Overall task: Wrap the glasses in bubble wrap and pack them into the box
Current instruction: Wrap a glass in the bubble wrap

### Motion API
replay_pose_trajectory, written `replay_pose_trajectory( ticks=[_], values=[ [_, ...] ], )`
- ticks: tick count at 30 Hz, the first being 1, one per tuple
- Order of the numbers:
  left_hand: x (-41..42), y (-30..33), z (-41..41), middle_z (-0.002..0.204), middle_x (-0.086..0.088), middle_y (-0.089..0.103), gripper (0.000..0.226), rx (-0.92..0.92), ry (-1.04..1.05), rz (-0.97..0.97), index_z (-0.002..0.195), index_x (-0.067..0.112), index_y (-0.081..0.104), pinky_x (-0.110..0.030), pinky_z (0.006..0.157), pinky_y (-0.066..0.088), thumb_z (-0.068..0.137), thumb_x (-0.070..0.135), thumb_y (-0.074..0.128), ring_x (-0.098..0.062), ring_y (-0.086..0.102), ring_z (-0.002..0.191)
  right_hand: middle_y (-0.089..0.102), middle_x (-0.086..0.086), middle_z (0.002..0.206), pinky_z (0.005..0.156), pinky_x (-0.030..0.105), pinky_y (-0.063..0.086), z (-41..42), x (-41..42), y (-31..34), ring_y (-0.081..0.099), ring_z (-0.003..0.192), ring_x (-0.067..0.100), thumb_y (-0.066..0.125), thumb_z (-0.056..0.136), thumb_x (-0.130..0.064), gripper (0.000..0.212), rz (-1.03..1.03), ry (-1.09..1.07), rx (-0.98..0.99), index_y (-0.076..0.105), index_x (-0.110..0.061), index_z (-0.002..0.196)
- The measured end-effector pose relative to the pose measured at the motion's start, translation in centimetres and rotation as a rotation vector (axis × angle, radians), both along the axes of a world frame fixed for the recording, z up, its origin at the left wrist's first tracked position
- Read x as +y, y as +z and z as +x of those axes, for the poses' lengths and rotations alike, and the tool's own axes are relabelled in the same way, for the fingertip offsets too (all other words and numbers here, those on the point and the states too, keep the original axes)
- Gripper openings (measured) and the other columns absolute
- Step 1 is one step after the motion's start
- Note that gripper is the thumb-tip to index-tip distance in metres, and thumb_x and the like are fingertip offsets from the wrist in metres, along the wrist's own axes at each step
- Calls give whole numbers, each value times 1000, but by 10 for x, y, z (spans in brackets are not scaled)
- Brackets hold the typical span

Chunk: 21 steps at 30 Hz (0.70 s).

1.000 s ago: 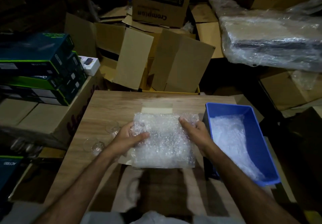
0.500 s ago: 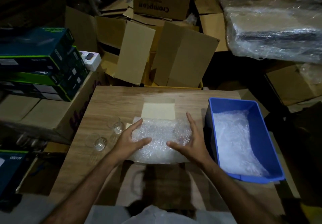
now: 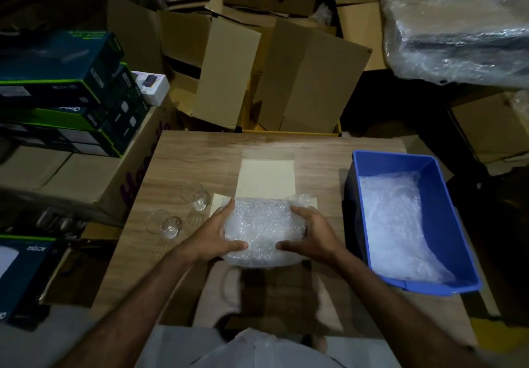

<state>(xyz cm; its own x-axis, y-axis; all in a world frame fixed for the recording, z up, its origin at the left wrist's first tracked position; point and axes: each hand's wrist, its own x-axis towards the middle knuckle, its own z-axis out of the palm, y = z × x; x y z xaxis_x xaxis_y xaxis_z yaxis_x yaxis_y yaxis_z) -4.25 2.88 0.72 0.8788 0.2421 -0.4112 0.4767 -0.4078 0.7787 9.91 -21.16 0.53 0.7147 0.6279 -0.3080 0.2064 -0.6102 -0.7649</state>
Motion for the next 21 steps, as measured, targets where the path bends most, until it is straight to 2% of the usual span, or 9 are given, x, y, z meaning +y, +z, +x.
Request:
replay_pose_trajectory(
  ticks=[2, 5, 8, 12, 14, 16, 17, 19, 21],
  values=[
    [1, -8, 2, 162, 7, 19, 122, 2, 6, 95, 162, 23, 9, -25, 119, 23, 72, 29, 91, -7, 20, 146, 44, 1, 144, 105, 34, 50, 1, 4, -3, 54, 122, 18, 95, 62, -41, 108, -37, 77, -25, 40, -21, 153],
    [-5, -14, 8, 145, 3, 31, 114, -13, 27, 263, 161, 27, 16, -25, 110, 34, 74, 33, 89, -10, 36, 132, 44, 5, 142, 92, 31, 55, 1, 12, -10, 65, 99, 18, 90, 73, -34, 93, -96, 109, -119, 41, -26, 152],
    [-6, -17, 17, 137, -6, 38, 89, 7, -14, 372, 156, 32, 30, -37, 105, 46, 83, 45, 79, -24, 53, 125, 44, 8, 144, 97, 34, 52, 1, 19, -13, 62, 111, 21, 80, 84, -34, 77, -193, 116, -190, 41, -32, 150],
    [8, -16, 24, 161, -4, 31, 87, 50, -85, 217, 157, 32, 30, -34, 119, 29, 85, 48, 77, -21, 26, 151, 52, 4, 142, 99, 36, 49, 13, 24, -14, 57, 121, 22, 73, 89, -42, 60, -258, 139, -223, 49, -35, 143],
    [15, -15, 23, 162, -1, 30, 87, 29, -64, 111, 156, 33, 32, -24, 112, 35, 84, 38, 81, -17, 26, 151, 57, 3, 142, 97, 39, 54, 23, 22, -17, 63, 116, 22, 73, 88, -43, 52, -220, 158, -121, 58, -32, 137],
    [19, -12, 23, 161, 3, 30, 81, -22, 14, -58, 155, 32, 35, -9, 93, 44, 88, 26, 79, -12, 26, 149, 63, 7, 135, 83, 38, 62, 33, 16, -18, 71, 99, 25, 76, 89, -33, 44, -70, 85, 157, 64, -26, 132],
    [20, -10, 23, 162, 4, 29, 78, -40, 50, -138, 155, 30, 35, -7, 90, 46, 89, 23, 77, -10, 25, 149, 65, 11, 130, 79, 37, 63, 36, 13, -17, 73, 96, 28, 77, 89, -29, 41, 22, 32, 316, 67, -23, 129],
    [19, -5, 24, 163, 5, 29, 76, -34, 87, -240, 156, 27, 36, -20, 105, 42, 91, 25, 75, -9, 25, 148, 68, 11, 128, 81, 37, 63, 38, 9, -13, 73, 101, 28, 78, 89, -27, 39, 141, -42, 517, 69, -24, 127],
    [19, -6, 23, 163, 5, 31, 87, 20, 88, -236, 156, 24, 34, -27, 114, 32, 84, 31, 81, -9, 27, 147, 63, 7, 136, 80, 32, 62, 35, 10, -12, 69, 107, 22, 79, 87, -28, 47, 137, -78, 488, 66, -24, 132]
  ],
)
